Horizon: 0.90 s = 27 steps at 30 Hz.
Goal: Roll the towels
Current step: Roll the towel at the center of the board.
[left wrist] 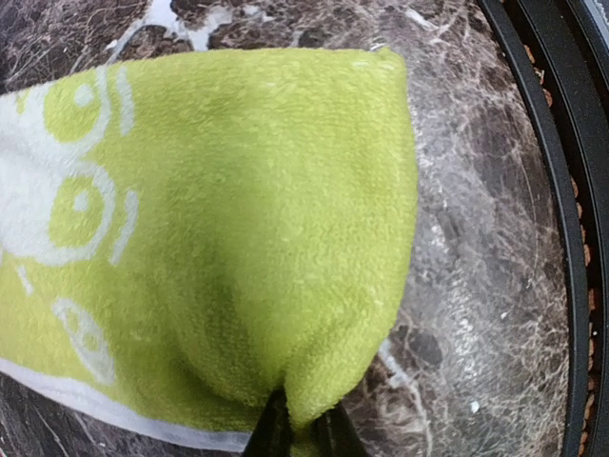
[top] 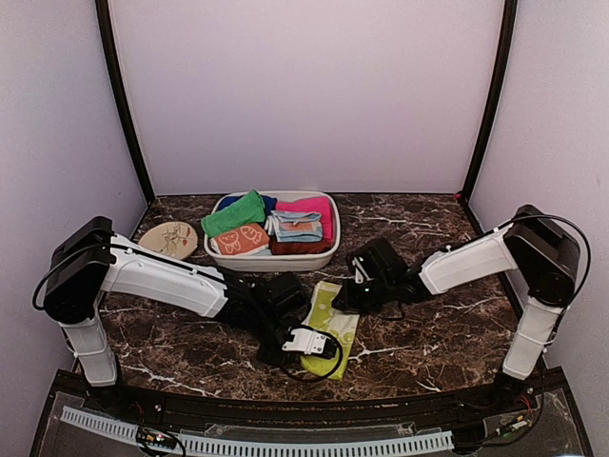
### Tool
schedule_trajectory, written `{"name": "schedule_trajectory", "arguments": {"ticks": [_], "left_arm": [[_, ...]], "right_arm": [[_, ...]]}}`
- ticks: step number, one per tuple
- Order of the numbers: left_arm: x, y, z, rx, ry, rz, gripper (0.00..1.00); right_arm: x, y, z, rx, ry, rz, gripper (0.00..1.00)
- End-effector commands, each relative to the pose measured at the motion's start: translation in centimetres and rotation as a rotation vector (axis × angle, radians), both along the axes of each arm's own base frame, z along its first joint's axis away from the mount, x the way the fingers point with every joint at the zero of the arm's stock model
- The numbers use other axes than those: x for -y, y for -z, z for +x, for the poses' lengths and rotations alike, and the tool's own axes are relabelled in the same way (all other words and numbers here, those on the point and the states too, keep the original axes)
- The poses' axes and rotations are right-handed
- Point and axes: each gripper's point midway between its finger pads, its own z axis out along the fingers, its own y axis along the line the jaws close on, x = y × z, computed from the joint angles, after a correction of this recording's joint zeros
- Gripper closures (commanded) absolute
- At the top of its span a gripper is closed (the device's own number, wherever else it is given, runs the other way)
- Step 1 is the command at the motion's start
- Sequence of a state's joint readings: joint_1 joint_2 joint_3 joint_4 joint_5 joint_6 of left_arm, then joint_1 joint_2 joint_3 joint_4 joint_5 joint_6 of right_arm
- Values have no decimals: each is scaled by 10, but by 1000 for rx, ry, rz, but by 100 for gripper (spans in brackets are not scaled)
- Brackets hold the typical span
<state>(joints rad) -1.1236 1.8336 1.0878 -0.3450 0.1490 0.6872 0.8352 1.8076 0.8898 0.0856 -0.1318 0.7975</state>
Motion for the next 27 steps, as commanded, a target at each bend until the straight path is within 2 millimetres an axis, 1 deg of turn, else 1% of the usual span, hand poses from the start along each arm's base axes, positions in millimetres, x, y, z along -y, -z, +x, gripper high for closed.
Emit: {"name": "schedule_trajectory", "arguments": {"ticks": [1,2,3,4,5,6,8,11,13,14,16,19,20,22,27], "left_arm": [[-23,8,-3,-102,-46,58,95],[-24,5,-5,-124,-48,51,96],[-24,2,-6,-142,-50,43,96],[-24,-1,-7,-168,-54,35,96],[-24,-3,-8,-190,-58,30,96],[-25,-5,-9,-212,-63,27,96],[-25,-8,-11,-254,-73,22,96],[-27,-10,-13,-299,-82,23,96],[-28,-11,-13,-320,-84,23,96],[-28,-12,-14,-330,-85,24,96],[-28,-13,-14,-359,-90,24,96],[-27,-13,-14,-401,-99,30,96],[-27,-13,-15,-414,-100,36,96],[-27,-13,-16,-435,-101,39,96],[-25,-17,-16,-479,-109,36,96]], "right_arm": [[21,-25,-7,106,-59,-50,71],[23,-32,-10,140,-75,-40,63],[24,-47,-13,189,-86,-15,57],[25,-54,-20,210,-96,8,57],[27,-57,-26,269,-133,-9,47],[28,-59,-35,308,-164,-21,43],[26,-61,-57,404,-250,-72,42],[15,-66,-102,569,-405,-118,41],[14,-65,-127,652,-475,-134,40],[13,-63,-143,683,-524,-136,39],[10,-64,-164,761,-595,-145,39],[-1,-69,-195,877,-718,-141,38],[-7,-71,-202,906,-747,-143,38],[-17,-69,-210,946,-804,-189,38],[-42,-48,-214,1024,-924,-327,40]]}}
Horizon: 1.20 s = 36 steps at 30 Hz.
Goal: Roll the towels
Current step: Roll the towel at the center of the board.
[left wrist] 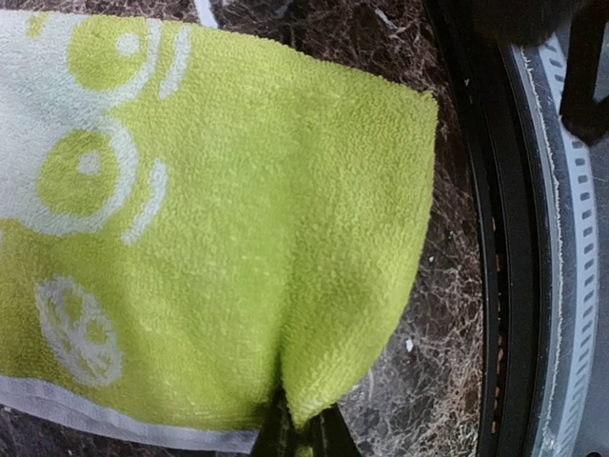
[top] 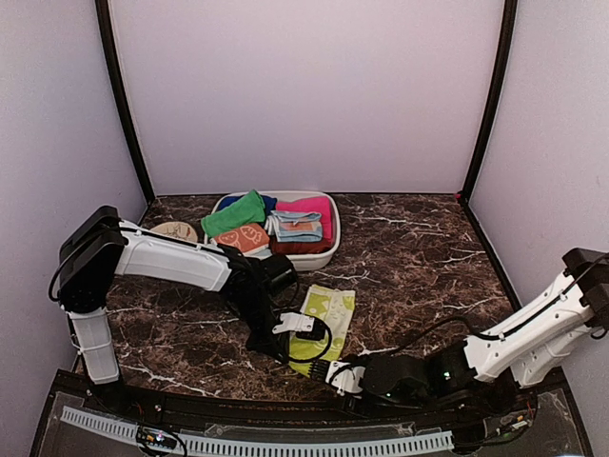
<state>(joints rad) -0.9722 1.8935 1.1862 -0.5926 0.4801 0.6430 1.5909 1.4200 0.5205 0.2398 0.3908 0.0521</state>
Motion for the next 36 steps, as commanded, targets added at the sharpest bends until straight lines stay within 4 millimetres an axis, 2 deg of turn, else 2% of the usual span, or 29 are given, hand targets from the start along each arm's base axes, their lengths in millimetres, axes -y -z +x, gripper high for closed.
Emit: {"name": "schedule_trajectory", "arguments": {"ticks": [1,5,13,14,17,19,20,23,25,27,29,31,36], "left_arm": [[-3,-10,-8,-92,-11,7,96],[-5,-12,-7,-115,-14,11,96],[-6,-13,-8,-136,-8,11,96],[-6,-14,-7,-136,-8,8,97],[-5,-15,-5,-136,-15,3,96],[-6,-13,-3,-130,-23,7,91],[-7,-13,0,-117,-31,7,85],[-12,-14,16,-29,-73,-4,65],[-15,-18,29,65,-93,-34,58],[-18,-25,41,175,-102,-65,55],[-21,-34,50,270,-99,-91,52],[-24,-42,55,333,-87,-105,52],[-22,-65,51,368,-37,-165,51]], "right_arm": [[-26,-1,6,182,-47,-48,41],[-32,13,20,270,-18,-99,47],[-36,26,40,259,38,-81,59],[-36,27,42,256,47,-80,62],[-40,27,42,229,51,-66,82],[-39,29,40,186,51,-62,94],[-37,30,38,154,56,-60,100],[-29,31,33,10,75,-19,100],[-25,29,30,-109,85,29,100],[-21,31,28,-245,91,59,100],[-18,22,32,-370,108,117,100],[-12,22,36,-493,133,152,100],[1,31,45,-801,210,198,100]]}}
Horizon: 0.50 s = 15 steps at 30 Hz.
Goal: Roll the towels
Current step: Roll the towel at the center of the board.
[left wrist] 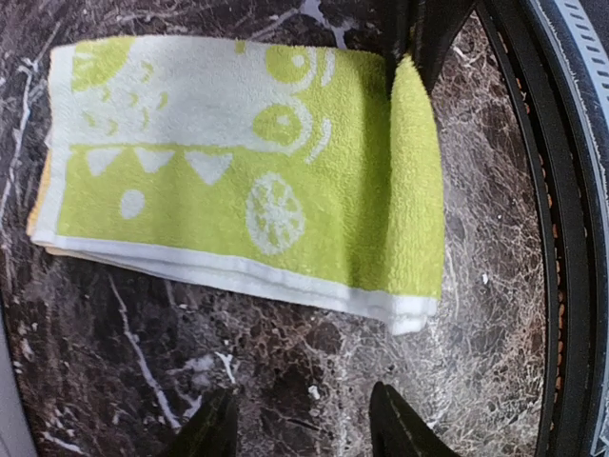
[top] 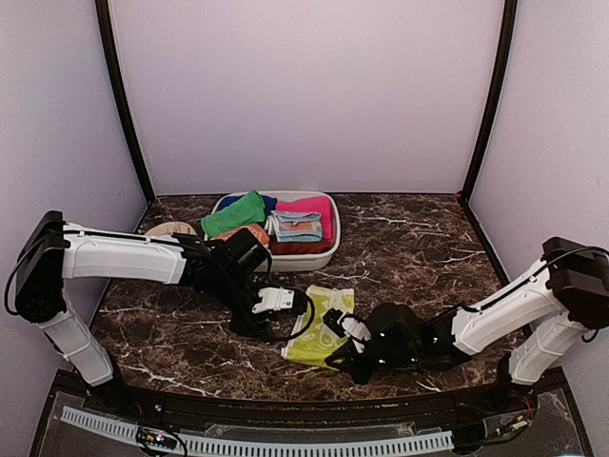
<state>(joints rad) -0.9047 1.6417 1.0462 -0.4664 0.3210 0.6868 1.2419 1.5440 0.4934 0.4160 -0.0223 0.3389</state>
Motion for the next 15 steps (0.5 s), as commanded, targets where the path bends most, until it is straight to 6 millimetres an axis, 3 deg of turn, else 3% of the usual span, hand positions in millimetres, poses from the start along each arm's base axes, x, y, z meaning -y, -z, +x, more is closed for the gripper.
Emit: {"name": "schedule_trajectory", "arguments": {"ticks": [1,6,8,11,15], "left_arm": [[4,-24,2,65,60,-55,50],[16,-31,-31,-22,182,-44,49],[24,-30,-45,-19,235,-26,50],[35,-18,-55,20,284,6,52],[39,8,-52,88,306,49,53]], "right_arm": [[3,6,-14,-377,12,89,100],[7,29,-3,-608,85,73,100],[6,29,1,-649,96,91,100],[8,29,8,-687,126,105,100],[11,29,12,-733,153,110,100]]}}
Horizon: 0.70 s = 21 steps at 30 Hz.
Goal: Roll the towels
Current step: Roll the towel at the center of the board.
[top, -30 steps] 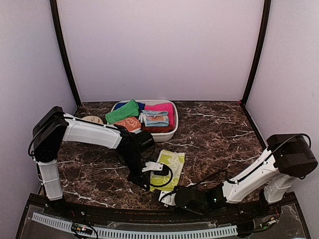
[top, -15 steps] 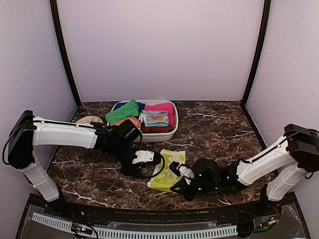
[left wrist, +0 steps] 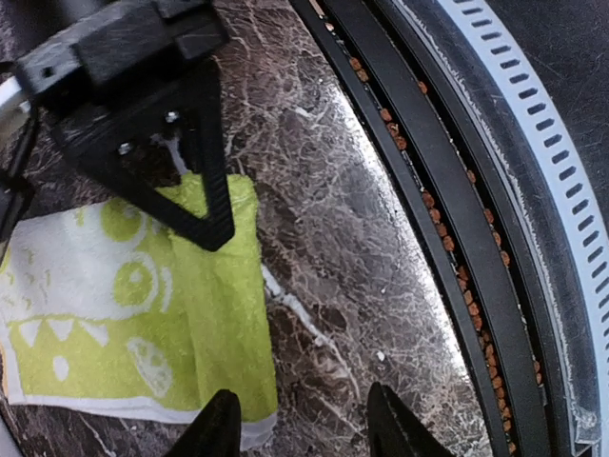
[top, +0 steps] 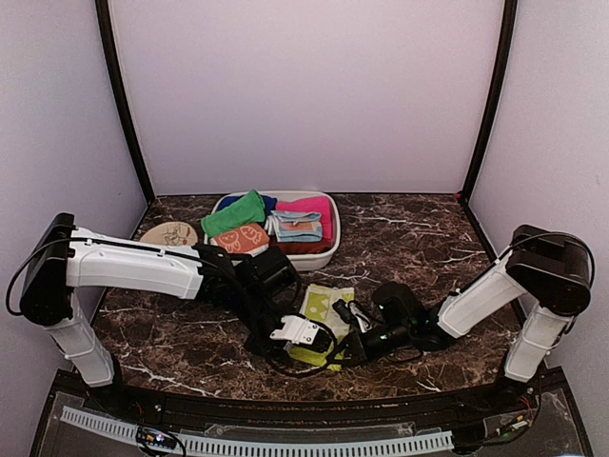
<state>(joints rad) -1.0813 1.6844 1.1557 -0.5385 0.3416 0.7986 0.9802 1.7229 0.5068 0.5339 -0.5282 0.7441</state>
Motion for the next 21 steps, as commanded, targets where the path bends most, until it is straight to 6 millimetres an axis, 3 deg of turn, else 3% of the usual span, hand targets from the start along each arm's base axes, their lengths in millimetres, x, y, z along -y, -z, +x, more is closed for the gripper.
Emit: {"name": "schedule_trajectory", "arguments": {"ticks": [1,9,16,19,21], "left_arm": [[-3,30,7,80,20,62,54],[5,52,29,212,-1,52,55],[-6,77,38,266,-5,117,56],[-13,90,42,285,-10,167,65],[-18,96,43,278,-13,192,77]], "right_arm": [[5,7,-2,-113,21,-23,100],[0,5,-2,-154,10,-36,100],[-5,0,1,-191,8,-19,100],[-5,-7,8,-193,29,1,99],[-3,-15,16,-161,50,8,90]]}}
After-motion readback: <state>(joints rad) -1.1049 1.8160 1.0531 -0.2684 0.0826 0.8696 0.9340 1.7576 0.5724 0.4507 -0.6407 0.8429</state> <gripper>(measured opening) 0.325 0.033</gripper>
